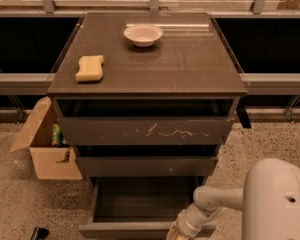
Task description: Close bottom drawer
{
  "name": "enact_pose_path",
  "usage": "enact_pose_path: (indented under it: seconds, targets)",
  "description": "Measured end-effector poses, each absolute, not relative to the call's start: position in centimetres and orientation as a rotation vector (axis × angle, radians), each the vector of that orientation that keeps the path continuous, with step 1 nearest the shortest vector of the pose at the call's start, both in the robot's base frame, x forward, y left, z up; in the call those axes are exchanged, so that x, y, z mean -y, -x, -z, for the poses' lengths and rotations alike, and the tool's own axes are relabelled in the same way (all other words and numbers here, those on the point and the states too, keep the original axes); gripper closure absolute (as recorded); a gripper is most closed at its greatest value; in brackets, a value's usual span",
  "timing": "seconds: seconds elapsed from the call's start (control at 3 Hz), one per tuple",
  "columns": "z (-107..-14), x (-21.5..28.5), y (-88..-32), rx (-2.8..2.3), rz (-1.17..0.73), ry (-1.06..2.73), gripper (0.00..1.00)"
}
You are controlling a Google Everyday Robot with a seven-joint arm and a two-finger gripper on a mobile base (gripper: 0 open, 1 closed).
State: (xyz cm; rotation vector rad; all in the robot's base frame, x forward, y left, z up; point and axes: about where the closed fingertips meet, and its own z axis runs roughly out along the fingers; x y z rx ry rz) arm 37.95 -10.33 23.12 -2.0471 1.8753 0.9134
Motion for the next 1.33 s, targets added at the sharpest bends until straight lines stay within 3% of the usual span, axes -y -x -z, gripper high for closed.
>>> enact_pose_path:
  seconds: [0.33,1.33]
  targets:
    - [-19.5,10.7,-37.9,-1.899,-0.876,2.074,0.82]
    - [-16.3,12.0,-40.0,-1.952,-0.717,2.063,0.13]
